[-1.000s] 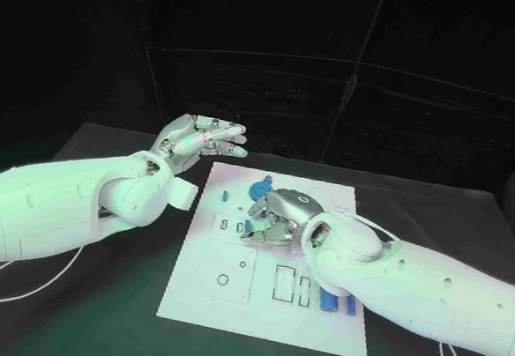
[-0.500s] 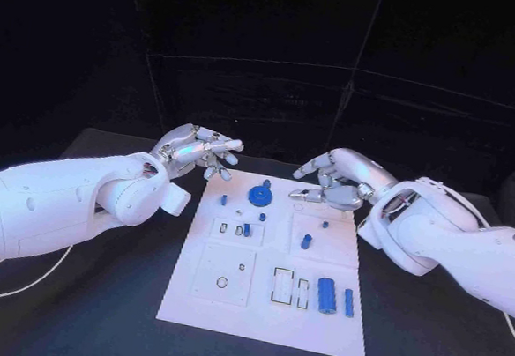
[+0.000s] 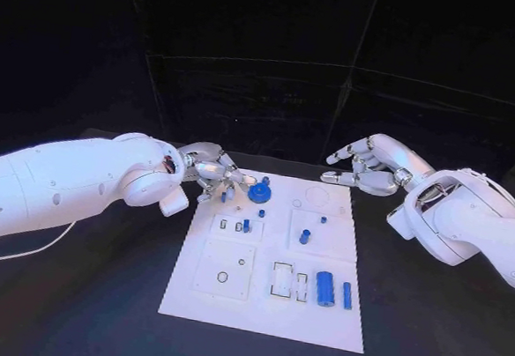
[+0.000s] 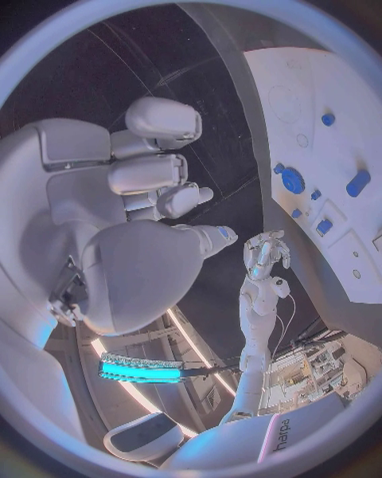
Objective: Assemble the parts on the task board
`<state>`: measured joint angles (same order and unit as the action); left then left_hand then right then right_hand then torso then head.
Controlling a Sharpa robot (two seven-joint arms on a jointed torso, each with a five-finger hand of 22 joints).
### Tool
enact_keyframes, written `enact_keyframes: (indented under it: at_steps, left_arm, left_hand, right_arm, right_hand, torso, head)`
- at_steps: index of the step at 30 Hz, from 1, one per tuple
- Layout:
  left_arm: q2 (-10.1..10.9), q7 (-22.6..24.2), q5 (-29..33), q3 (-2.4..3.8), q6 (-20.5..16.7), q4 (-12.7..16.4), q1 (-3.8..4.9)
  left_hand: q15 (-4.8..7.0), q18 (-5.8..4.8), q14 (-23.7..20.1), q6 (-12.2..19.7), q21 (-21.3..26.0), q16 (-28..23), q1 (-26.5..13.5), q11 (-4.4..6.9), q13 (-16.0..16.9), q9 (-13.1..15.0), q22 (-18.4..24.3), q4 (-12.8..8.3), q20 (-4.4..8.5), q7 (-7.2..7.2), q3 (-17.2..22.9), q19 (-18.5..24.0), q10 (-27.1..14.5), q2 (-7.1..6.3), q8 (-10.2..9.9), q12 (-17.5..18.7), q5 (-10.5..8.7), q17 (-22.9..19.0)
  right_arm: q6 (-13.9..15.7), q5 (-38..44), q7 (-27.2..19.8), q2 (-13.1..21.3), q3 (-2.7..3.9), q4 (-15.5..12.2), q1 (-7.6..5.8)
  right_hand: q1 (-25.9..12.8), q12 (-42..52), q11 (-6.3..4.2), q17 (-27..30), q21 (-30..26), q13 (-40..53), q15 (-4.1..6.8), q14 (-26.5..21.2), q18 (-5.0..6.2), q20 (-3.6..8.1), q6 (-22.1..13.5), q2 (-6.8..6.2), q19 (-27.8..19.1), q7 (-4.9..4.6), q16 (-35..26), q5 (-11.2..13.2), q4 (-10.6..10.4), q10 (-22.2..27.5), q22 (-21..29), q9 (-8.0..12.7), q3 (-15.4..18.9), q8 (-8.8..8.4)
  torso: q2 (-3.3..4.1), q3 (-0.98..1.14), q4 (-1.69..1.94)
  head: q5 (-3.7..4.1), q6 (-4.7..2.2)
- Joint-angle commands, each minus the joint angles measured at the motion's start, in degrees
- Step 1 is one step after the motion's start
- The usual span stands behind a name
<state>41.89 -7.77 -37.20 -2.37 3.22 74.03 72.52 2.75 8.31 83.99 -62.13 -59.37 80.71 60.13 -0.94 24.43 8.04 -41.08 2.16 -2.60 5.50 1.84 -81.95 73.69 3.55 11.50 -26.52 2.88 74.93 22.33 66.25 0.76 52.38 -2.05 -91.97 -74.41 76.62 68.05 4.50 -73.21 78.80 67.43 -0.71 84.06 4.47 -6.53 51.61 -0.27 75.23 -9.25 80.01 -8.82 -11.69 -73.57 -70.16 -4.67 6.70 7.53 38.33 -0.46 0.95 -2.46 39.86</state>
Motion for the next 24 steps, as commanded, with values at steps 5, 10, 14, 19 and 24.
enact_keyframes:
  at_steps: [5, 10, 14, 19, 24]
  left_arm:
    - [-3.4, -16.6, -15.8, -0.48, 8.3, -2.2, 1.57]
    - [-5.5, -19.0, -18.7, -2.26, 10.5, -3.3, 2.62]
    - [-6.8, -20.0, -20.2, -2.94, 11.2, -3.7, 3.00]
    - [-8.3, -20.9, -20.9, -3.28, 12.6, -4.3, 3.18]
    - [-9.6, -21.6, -21.2, -3.61, 13.6, -4.7, 3.26]
  left_hand:
    - [1.63, -2.70, 5.4, 1.1, -11.0, 7.5, -0.9, 1.81, 15.8, 7.3, -15.0, 7.7, 1.36, -1.78, -6.9, -1.8, -1.2, 1.15, 10.4, -19.2, 0.09, 12.4]
    - [2.14, -3.23, 5.7, 4.6, -13.9, 8.4, 0.2, 2.19, 25.2, 13.5, -19.0, 11.1, 1.46, -2.36, -10.4, -1.7, -1.5, 2.10, 17.5, -29.5, 0.00, 13.8]
    - [2.31, -3.36, 5.9, 6.0, -14.7, 8.9, 0.7, 2.29, 27.8, 16.1, -20.2, 12.3, 1.57, -2.67, -11.7, -1.7, -1.1, 2.42, 20.3, -32.4, -0.01, 14.5]
    - [2.33, -3.37, 5.9, 7.1, -14.9, 9.0, 1.1, 2.27, 28.3, 17.6, -20.5, 12.8, 1.62, -2.74, -12.5, -1.6, -1.4, 2.69, 21.7, -33.2, 0.02, 14.6]
    - [2.35, -3.34, 5.9, 8.0, -14.8, 9.0, 1.0, 2.31, 28.7, 18.9, -20.4, 13.6, 1.63, -2.75, -13.5, -1.5, -1.6, 2.72, 22.9, -33.8, -0.03, 14.7]
  right_arm:
    - [-0.8, -1.7, 0.8, -0.2, 0.02, 1.1, -0.19]
    - [-1.1, -1.7, 1.3, -0.5, 0.02, 1.6, -0.20]
    - [-1.2, -1.7, 1.6, -0.7, 0.01, 1.8, -0.20]
    - [-1.5, -1.7, 1.9, -1.0, 0.01, 2.1, -0.20]
    - [-1.8, -1.7, 2.3, -1.3, 0.01, 2.4, -0.20]
  right_hand:
    - [0.4, -0.7, -0.05, 0.6, -0.7, -0.5, 0.56, 1.8, 0.44, -0.04, 0.4, 0.23, -0.7, -0.11, -0.7, -0.3, -0.2, 0.5, 0.5, 0.0, 0.7, 0.24]
    - [0.5, -0.8, -0.08, 0.7, -0.8, -0.8, 0.60, 1.8, 0.46, 0.01, 0.3, 0.36, -0.7, -0.10, -0.8, -0.7, -0.4, 0.5, 0.7, 0.0, 1.0, 0.31]
    - [0.7, -0.9, -0.09, 0.8, -0.9, -0.9, 0.62, 1.8, 0.47, 0.04, 0.2, 0.44, -0.7, -0.10, -1.0, -1.1, -0.5, 0.6, 0.7, 0.1, 1.2, 0.34]
    - [0.8, -0.9, -0.11, 0.8, -1.0, -1.0, 0.64, 1.8, 0.47, 0.06, 0.2, 0.54, -0.7, -0.08, -1.1, -1.6, -0.6, 0.5, 0.8, 0.1, 1.5, 0.40]
    - [1.1, -1.0, -0.12, 1.0, -1.2, -1.2, 0.66, 1.9, 0.50, 0.10, 0.1, 0.65, -0.7, -0.08, -1.2, -2.3, -0.7, 0.6, 1.0, 0.1, 1.9, 0.48]
  torso:
    - [-0.12, 0.11, -0.09]
    - [-0.06, 0.08, -0.05]
    - [-0.08, 0.16, -0.02]
    - [-0.08, 0.07, -0.09]
    - [-0.09, 0.08, -0.08]
  head:
    - [-0.26, 0.12]
    - [-0.43, 0.24]
    - [-0.55, 0.41]
    - [-0.49, 0.56]
    - [-0.49, 0.73]
